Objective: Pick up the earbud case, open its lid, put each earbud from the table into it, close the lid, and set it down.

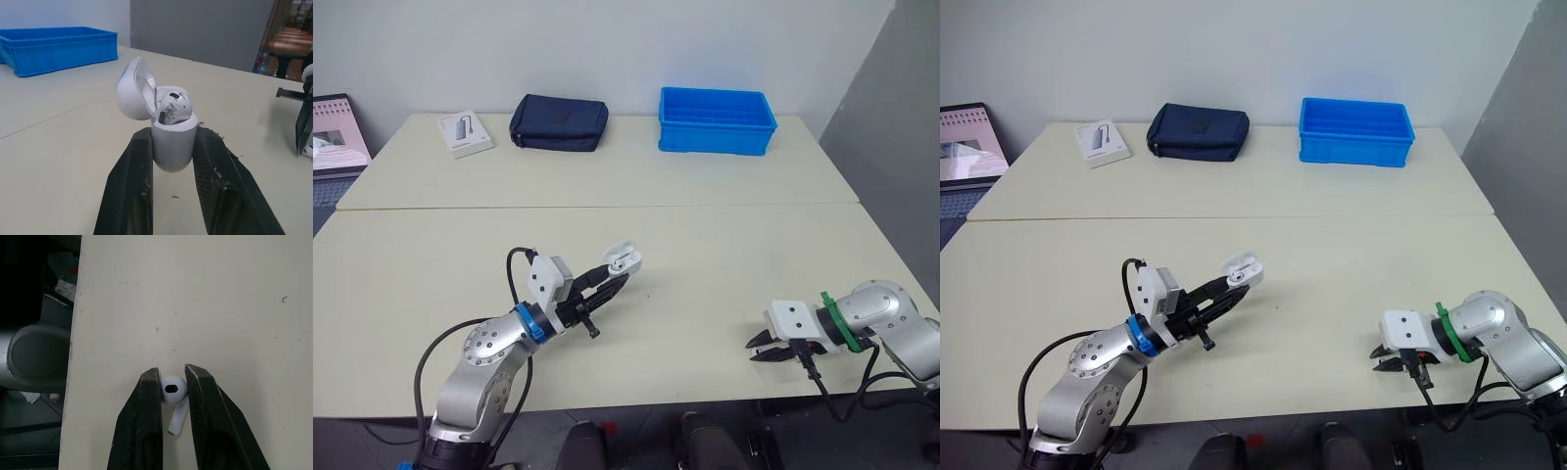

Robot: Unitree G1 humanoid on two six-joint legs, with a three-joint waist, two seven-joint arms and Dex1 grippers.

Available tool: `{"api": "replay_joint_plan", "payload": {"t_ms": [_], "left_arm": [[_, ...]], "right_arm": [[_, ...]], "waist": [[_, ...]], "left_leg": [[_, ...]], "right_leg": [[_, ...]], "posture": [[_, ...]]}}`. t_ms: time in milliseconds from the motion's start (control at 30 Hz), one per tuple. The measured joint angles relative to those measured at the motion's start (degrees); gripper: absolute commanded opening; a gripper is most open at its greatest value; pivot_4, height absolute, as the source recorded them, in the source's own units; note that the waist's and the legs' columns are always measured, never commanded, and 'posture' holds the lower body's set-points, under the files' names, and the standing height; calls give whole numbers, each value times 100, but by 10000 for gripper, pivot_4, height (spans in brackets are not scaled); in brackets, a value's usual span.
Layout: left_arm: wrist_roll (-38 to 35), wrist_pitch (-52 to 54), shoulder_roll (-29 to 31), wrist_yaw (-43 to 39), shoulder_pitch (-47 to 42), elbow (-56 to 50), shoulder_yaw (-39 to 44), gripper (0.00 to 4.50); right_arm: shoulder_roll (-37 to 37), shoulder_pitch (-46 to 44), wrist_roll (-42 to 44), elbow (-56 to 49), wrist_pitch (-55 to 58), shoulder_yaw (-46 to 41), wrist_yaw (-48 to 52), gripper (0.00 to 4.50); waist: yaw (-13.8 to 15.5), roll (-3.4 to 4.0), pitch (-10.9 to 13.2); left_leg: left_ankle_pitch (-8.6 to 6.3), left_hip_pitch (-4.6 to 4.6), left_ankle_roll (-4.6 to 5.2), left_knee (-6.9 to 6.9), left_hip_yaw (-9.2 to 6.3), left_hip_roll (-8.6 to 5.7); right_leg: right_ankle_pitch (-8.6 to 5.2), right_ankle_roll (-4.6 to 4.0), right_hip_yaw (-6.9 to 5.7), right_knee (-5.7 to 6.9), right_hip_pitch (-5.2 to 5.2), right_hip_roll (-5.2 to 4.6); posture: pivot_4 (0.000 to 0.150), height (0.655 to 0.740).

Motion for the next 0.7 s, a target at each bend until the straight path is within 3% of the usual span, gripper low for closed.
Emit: {"api": "replay_joint_plan", "payload": {"t_ms": [67,267,500,700], "left_arm": [[0,43,17,35,21,-21,1,7745],[-1,104,30,50,72,-28,2,7745],[-1,97,31,23,93,-25,2,7745],[-1,85,41,-33,225,-21,5,7745]], "right_arm": [[-1,8,-21,8,-52,-2,33,3521],[13,63,-97,57,-66,-29,7,23951],[118,174,293,-288,229,-399,-93,24470],[-631,200,933,-1719,1396,-1157,-126,24470]], "waist": [[2,0,0],[9,0,0],[9,2,1],[12,3,2]], "left_leg": [[0,2,0,0,-1,0],[0,5,0,0,-2,0],[0,5,0,0,-2,0],[0,5,0,-1,-7,1]], "right_leg": [[0,0,-2,0,3,0],[0,0,-3,-1,7,-1],[0,0,-2,-1,7,-1],[-1,-1,-8,-1,8,-2]], "posture": [[1500,7391],[1500,7391],[1500,7391],[1500,7391]]}}
